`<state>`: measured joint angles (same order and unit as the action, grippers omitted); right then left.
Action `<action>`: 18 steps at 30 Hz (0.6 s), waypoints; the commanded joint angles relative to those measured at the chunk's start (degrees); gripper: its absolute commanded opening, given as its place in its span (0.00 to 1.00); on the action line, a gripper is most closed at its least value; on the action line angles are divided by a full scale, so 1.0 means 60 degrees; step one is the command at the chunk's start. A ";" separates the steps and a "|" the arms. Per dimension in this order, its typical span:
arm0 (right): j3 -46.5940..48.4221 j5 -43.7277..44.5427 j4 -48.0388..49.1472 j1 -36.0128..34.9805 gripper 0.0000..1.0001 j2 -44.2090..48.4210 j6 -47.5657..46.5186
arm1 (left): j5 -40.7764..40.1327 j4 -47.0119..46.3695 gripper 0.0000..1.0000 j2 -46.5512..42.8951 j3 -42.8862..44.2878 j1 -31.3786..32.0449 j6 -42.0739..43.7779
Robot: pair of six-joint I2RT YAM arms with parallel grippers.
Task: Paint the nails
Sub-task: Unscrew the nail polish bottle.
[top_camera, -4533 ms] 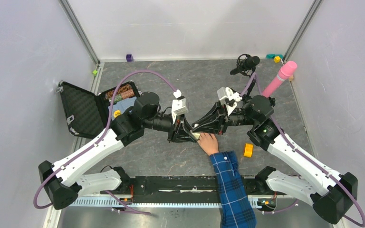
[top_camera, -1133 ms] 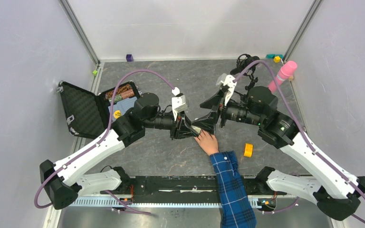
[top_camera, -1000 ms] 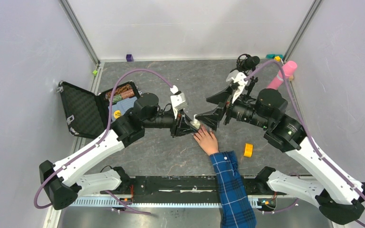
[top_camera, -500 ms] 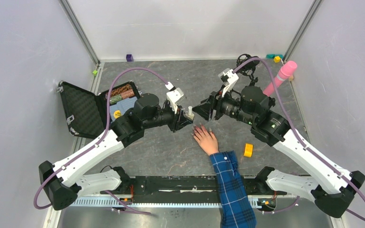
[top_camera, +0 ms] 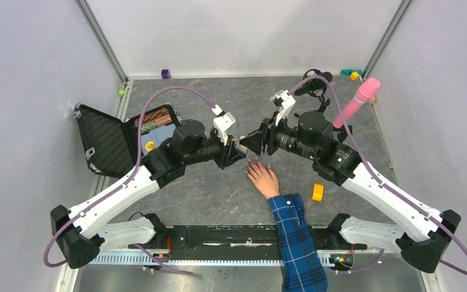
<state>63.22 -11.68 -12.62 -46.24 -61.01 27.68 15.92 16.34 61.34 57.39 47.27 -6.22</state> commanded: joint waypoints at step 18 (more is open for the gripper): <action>0.0250 0.0513 0.0433 -0.0466 0.36 -0.0728 -0.0314 | -0.0058 -0.0247 0.02 0.0068 0.0411 0.0017 -0.0267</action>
<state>63.13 -10.17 -11.86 -48.58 -64.95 27.00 15.90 16.62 61.63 57.39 47.29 -6.24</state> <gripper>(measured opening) 0.394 0.300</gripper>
